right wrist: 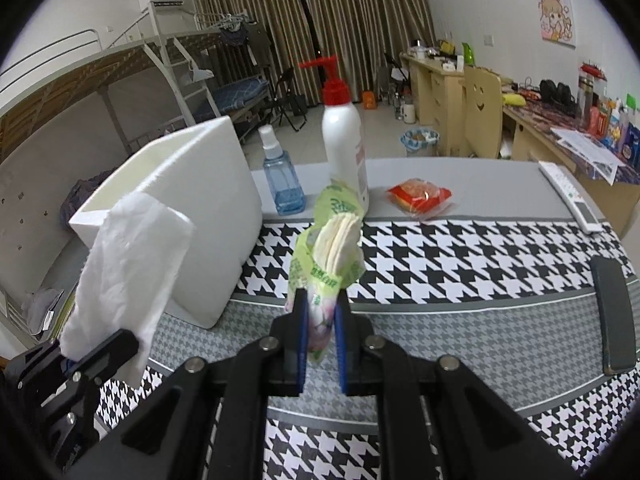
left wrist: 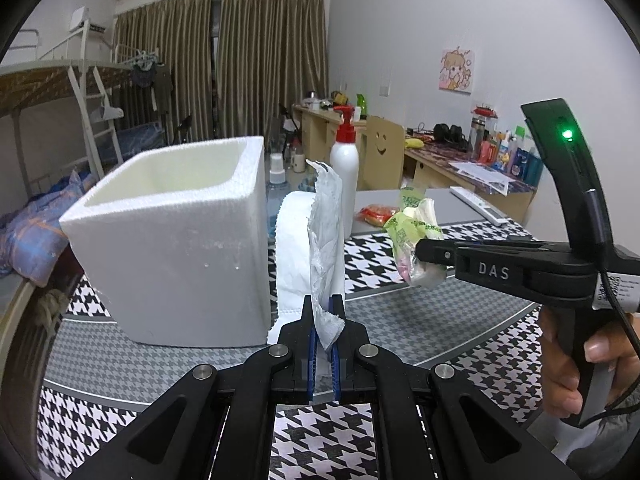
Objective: Organize soft objects
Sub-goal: 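Carry the tissue and the packet over the foam box with both grippers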
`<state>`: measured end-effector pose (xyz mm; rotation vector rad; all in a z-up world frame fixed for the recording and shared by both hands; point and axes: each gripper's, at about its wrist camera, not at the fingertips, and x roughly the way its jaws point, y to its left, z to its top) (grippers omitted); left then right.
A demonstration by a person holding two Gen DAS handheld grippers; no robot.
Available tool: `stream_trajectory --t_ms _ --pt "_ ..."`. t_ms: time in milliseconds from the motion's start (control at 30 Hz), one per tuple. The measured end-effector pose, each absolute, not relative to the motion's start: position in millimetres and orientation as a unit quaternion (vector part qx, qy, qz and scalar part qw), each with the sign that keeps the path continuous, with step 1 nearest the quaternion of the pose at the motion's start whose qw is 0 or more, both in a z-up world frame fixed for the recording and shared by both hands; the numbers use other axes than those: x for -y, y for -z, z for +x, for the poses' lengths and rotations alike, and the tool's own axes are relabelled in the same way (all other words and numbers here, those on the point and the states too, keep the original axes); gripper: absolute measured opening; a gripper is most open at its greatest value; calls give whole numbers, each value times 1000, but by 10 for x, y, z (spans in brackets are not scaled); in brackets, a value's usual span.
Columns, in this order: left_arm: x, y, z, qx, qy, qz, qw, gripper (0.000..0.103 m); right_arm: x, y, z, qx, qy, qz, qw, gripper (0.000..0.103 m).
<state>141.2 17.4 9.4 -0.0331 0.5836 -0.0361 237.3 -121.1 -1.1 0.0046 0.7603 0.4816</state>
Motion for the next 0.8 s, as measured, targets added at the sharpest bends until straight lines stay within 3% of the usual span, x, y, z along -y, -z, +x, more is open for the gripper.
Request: stream_trajectory --t_ms 800 --pt "-65 -361 1250 -249 26 1 968 6 1412 -328 1949 -295 -237 0 926 15"
